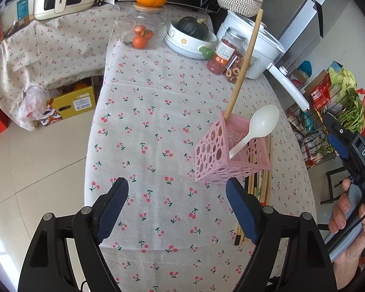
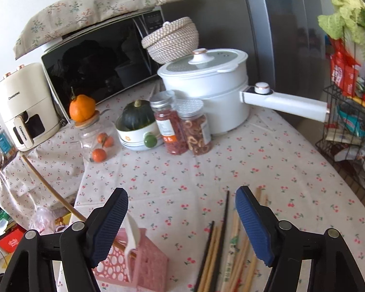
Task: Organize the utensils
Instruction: 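Lower the white spoon into the pink basket and open the right tool, then move the right tool to the pile and grasp a wooden chopstick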
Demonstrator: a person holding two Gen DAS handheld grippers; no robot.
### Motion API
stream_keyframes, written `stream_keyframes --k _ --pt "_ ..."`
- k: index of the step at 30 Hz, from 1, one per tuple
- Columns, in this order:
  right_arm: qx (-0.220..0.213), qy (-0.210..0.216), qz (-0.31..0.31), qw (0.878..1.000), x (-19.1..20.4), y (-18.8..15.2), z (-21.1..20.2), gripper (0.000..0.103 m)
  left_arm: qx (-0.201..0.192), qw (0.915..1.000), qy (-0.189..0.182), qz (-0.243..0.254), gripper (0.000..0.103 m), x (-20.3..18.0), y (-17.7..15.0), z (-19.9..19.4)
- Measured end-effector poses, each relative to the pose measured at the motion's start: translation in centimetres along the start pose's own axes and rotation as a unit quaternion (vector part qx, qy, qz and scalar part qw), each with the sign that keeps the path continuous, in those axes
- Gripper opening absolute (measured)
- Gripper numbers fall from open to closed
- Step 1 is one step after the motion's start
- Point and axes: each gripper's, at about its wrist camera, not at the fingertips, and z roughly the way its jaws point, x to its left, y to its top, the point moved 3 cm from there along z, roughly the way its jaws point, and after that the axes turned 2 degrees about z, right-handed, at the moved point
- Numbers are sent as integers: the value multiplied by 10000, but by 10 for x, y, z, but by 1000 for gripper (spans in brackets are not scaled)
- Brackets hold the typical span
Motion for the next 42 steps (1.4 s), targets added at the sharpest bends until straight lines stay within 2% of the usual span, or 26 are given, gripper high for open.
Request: stream_keyframes --k 6,11,18,26,36,40,42 --pt "372 -399 -60 9985 -41 -7 -3 84 -29 9994 103 318 93 -18 -10 5" --pt "751 -455 -71 9961 -65 -16 3 90 -129 9990 87 409 103 -29 -19 12" --pt "1358 -470 136 9895 -94 -33 29 91 -217 9989 -26 413 103 -40 -30 28" --pt "1855 -699 403 9793 -125 -50 71 91 -279 9975 132 641 103 -49 -38 49" --pt "2122 -925 484 9716 -140 -66 120 91 -299 9949 76 963 103 -64 -40 56" --pt "2007 -1159 35 9728 -132 -66 130 91 -306 9930 53 1143 103 -74 -43 53" --pt "2095 -1398 -329 9672 -127 -69 134 88 -314 9911 48 1291 103 -83 -45 51"
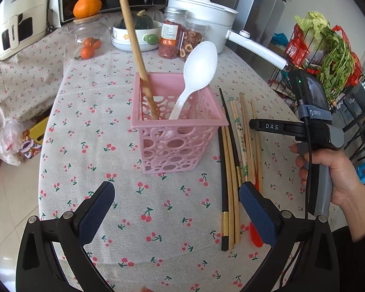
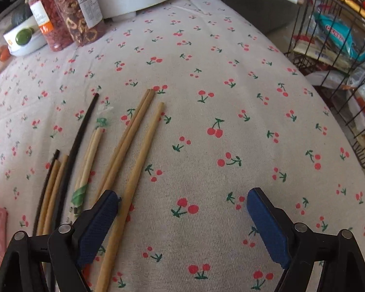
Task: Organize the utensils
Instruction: 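Move the right tool to the pile and grasp a wooden chopstick, then grasp a pair of wooden chopsticks with the left tool while the right holds its chopstick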
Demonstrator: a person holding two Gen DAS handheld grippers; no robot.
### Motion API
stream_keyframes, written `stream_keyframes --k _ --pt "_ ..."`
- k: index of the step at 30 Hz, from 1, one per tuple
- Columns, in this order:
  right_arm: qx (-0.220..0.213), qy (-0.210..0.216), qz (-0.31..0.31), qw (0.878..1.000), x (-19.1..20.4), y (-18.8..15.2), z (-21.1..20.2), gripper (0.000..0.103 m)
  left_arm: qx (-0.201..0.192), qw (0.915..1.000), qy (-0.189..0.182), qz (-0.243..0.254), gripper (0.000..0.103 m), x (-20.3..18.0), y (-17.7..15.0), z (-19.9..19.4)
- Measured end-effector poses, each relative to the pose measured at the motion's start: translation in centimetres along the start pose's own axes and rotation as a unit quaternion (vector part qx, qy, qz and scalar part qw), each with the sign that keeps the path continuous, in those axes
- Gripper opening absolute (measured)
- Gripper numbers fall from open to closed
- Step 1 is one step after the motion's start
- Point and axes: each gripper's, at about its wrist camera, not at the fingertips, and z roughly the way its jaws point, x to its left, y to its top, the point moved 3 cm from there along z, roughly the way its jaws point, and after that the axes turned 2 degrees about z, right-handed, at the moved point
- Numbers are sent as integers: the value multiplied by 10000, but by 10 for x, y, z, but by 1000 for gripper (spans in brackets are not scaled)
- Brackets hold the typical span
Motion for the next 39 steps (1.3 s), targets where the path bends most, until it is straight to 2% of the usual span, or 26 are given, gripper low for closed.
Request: stream_keyframes --k 2,4,6,8,9,11,15,22,26,30,35,37,39 --pt "8 23 -119 9999 2 0 -2 81 14 9999 -24 130 103 -11 0 0" --pt "63 72 -137 9999 -2 1 -5 70 47 9996 -61 255 103 -24 -1 1" --pt "83 110 -178 9997 -8 1 -8 38 80 9992 -75 385 103 -38 -2 1" --pt "162 182 -189 9995 -14 0 -9 17 89 9985 -107 539 103 -52 -2 1" --pt "236 274 -154 9992 -19 -1 -10 11 100 9979 -114 636 103 -60 -2 1" --pt "389 427 35 9983 -30 -2 -11 5 189 9959 -74 882 103 -76 -2 3" --pt "558 595 493 9954 -60 -6 -15 5 583 9909 83 1207 103 -103 1 15" --pt "483 839 1107 9891 -105 -2 -35 5 735 9892 15 1271 100 -145 38 37" --pt "445 974 1346 9851 -121 2 -40 5 845 9905 -257 1058 80 -167 71 60" --pt "427 946 1441 9841 -128 5 -37 5 698 9937 -110 865 62 -173 106 89" --pt "428 937 1445 9841 -136 7 -35 5 771 9921 231 966 61 -166 127 131" --pt "452 1058 1531 9815 -138 7 -34 5 805 9903 383 1062 58 -163 130 146" --pt "455 1130 1568 9801 -138 9 -34 5 847 9897 451 1064 50 -159 132 158"
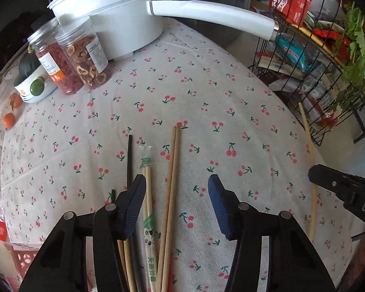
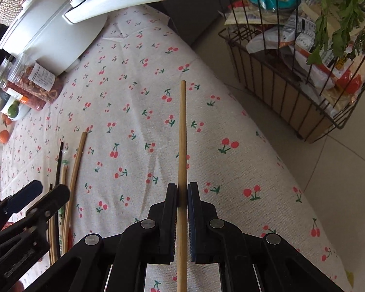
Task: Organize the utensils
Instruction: 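Grasp a pair of wooden chopsticks with the left tool while the right holds its chopstick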
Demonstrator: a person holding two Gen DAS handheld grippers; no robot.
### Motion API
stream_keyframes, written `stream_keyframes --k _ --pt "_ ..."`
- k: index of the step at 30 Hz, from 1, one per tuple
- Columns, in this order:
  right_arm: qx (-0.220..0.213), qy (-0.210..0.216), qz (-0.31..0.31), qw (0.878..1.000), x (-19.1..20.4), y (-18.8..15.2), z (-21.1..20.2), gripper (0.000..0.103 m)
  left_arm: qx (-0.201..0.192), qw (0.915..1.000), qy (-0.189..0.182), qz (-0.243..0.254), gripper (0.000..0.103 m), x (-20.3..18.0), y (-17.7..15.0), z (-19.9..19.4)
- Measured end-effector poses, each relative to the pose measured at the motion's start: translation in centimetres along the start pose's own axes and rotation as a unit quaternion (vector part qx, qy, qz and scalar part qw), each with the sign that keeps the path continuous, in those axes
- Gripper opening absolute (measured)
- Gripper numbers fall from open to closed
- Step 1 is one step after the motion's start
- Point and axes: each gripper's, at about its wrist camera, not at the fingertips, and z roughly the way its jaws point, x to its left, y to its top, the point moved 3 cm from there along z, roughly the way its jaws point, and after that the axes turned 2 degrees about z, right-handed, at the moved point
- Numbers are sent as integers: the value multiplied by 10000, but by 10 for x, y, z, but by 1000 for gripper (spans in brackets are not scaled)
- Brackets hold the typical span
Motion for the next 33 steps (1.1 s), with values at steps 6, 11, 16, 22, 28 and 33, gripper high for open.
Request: stream_keyframes --k 6,11,16,22,28,33 --pt "-11 50 -95 9999 6 4 1 5 159 9996 36 -248 36 13 8 25" --pt "62 95 -69 9999 7 5 3 5 375 9988 -130 -298 15 11 15 30" --pt "78 91 -70 9999 10 5 3 5 467 9981 -260 -300 14 5 15 34" --pt "102 158 13 9998 10 1 -3 5 770 9957 -359 -364 14 7 22 39" --pt "100 190 60 9998 8 -3 -10 5 839 9951 -254 -451 9 12 16 28" --pt "-12 264 53 9996 9 -8 -23 5 300 9984 -404 -272 9 7 9 -20"
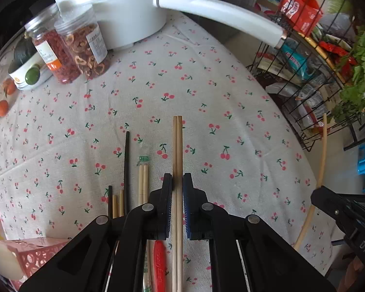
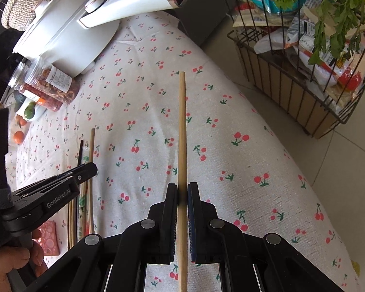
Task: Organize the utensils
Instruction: 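Grasp a pair of wooden chopsticks with the left tool while the right holds its chopstick, then carry both chopsticks to the pink basket while the left tool releases its pair inside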
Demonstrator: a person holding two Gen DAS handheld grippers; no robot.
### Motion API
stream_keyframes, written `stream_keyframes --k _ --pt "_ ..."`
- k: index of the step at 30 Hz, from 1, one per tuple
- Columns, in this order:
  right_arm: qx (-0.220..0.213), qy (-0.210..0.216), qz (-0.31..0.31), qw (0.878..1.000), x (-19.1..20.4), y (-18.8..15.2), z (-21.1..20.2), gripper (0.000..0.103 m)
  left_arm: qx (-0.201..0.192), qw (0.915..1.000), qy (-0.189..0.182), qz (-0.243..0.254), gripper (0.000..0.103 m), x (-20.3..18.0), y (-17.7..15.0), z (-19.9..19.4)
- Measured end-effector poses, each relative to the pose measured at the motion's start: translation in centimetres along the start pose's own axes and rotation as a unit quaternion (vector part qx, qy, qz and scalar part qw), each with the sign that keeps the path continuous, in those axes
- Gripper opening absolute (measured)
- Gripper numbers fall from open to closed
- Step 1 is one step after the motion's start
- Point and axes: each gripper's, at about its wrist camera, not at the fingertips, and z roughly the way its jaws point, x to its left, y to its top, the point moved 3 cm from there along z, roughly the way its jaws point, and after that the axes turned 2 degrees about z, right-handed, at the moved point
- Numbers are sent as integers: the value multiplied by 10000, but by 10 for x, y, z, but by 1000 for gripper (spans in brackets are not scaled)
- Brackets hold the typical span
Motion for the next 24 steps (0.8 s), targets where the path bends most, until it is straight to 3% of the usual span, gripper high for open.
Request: stream_keyframes --k 12,19,24 --pt "-529 194 -358 9978 38 -13 -50 5 -967 9946 -370 99 8 -4 -45 -101" --pt "-934 419 -720 9921 70 -28 -80 5 -1691 9832 -682 42 8 5 -81 -157" --pt "-1223 523 -999 9861 89 -34 -93 5 -2285 9717 -526 300 7 9 -104 -193"
